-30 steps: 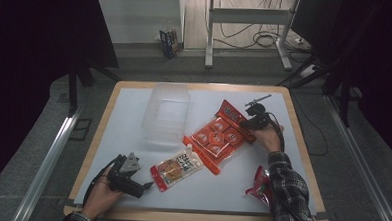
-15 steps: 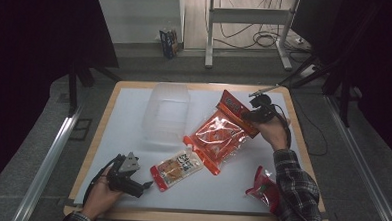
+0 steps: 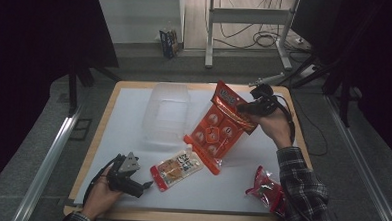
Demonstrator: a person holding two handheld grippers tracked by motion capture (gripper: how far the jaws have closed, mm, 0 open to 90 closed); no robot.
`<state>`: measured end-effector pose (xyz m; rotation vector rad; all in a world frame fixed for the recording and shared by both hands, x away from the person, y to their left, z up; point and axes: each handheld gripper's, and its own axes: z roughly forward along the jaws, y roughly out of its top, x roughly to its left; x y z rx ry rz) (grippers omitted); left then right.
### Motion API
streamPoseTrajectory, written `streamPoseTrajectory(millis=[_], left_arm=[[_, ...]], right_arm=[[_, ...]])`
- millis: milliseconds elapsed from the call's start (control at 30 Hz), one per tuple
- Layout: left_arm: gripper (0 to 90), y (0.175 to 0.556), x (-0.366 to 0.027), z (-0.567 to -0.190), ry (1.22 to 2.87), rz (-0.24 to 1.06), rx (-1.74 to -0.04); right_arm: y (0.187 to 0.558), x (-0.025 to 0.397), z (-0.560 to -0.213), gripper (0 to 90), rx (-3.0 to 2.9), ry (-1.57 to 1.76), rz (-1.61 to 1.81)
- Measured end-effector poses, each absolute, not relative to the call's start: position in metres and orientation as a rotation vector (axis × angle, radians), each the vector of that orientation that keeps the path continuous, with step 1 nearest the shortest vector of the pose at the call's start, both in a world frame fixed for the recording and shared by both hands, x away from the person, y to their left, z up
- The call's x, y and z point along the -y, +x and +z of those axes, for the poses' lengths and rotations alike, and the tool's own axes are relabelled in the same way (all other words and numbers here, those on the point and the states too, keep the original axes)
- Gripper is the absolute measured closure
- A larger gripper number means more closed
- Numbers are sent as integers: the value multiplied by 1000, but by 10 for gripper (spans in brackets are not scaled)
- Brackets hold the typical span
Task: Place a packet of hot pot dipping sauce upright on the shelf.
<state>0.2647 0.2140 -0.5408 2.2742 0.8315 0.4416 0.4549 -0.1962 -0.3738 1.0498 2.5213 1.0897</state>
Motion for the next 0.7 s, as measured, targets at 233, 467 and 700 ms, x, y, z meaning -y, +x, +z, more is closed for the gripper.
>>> streamPoseTrajectory(millis=[233, 467, 700], left_arm=[[15, 265, -215, -540, 2266, 443, -834], [15, 265, -215, -540, 2268, 447, -825], [15, 265, -215, -540, 2267, 444, -825]], right_arm=[[444, 182, -347, 889, -2522, 998, 1166], [438, 168, -329, 889, -2542, 968, 1223], [436, 155, -316, 889, -2551, 927, 1221]])
